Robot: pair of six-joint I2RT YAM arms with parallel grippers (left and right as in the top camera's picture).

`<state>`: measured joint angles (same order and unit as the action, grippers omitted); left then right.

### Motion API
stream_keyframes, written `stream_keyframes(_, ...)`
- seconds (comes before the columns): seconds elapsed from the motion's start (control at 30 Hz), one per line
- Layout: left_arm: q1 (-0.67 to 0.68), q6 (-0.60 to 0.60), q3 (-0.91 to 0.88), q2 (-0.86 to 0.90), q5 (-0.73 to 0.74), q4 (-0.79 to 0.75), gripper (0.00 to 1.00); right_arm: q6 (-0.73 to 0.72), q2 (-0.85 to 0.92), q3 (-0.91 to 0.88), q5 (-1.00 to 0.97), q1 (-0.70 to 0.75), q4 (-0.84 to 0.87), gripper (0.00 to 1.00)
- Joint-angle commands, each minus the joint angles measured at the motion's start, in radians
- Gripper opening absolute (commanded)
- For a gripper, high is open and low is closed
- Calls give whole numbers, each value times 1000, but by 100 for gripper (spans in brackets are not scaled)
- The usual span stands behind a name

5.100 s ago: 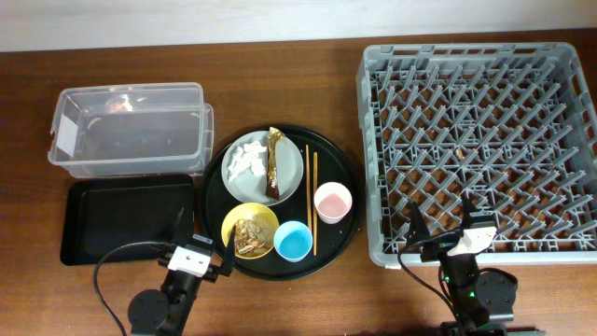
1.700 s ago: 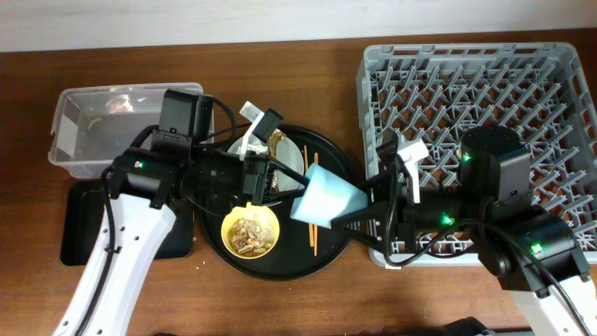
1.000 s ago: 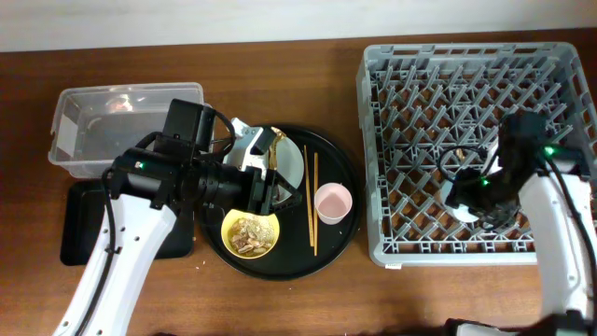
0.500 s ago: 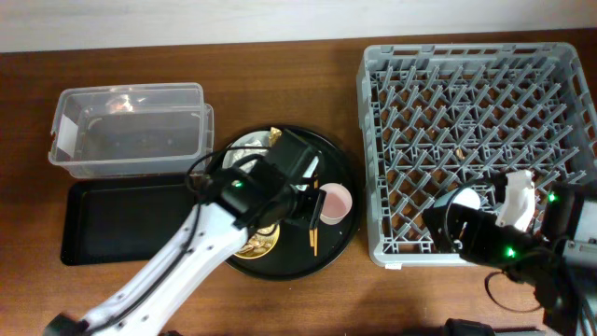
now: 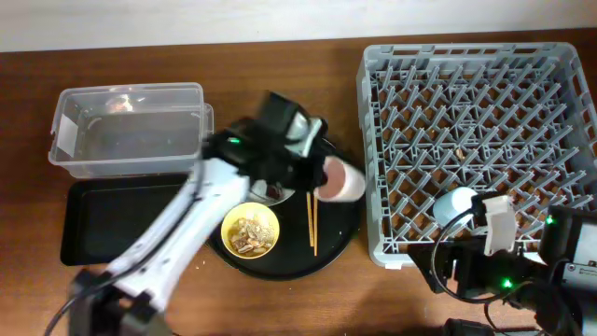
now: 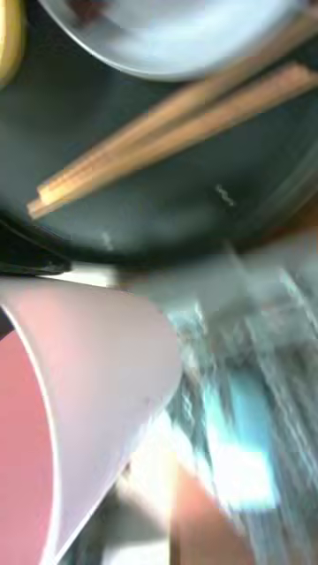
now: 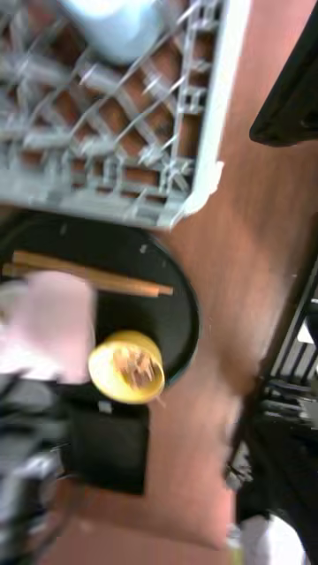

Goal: Sort waste into correct bins and load items into the dishwasher rack

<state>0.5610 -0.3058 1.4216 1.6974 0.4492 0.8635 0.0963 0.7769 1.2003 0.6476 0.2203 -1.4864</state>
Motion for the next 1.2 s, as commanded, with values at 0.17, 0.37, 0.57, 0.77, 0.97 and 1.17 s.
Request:
stream_keyframes(0.17, -114, 121, 33, -124, 1036, -170, 0, 113, 190, 3, 555, -85, 284, 99)
stream_keyframes(0.37, -106, 122, 32, -124, 1017, -177, 0, 54, 276, 31, 763, -259, 546, 99)
stream_keyframes(0.57, -106, 121, 32, -124, 1009, -187, 0, -72, 276, 47, 716, -259, 581, 86)
stream_keyframes(0.77, -106, 121, 32, -124, 1009, -213, 0, -76, 268, 47, 638, -259, 551, 67)
stream_keyframes(0.97, -135, 120, 33, -124, 937, -193, 99, -140, 226, 82, 504, -196, 518, 61)
stream_keyframes(1.17, -262, 187, 32, -124, 566, 137, 99, -359, 208, 210, -476, 150, 94, 61)
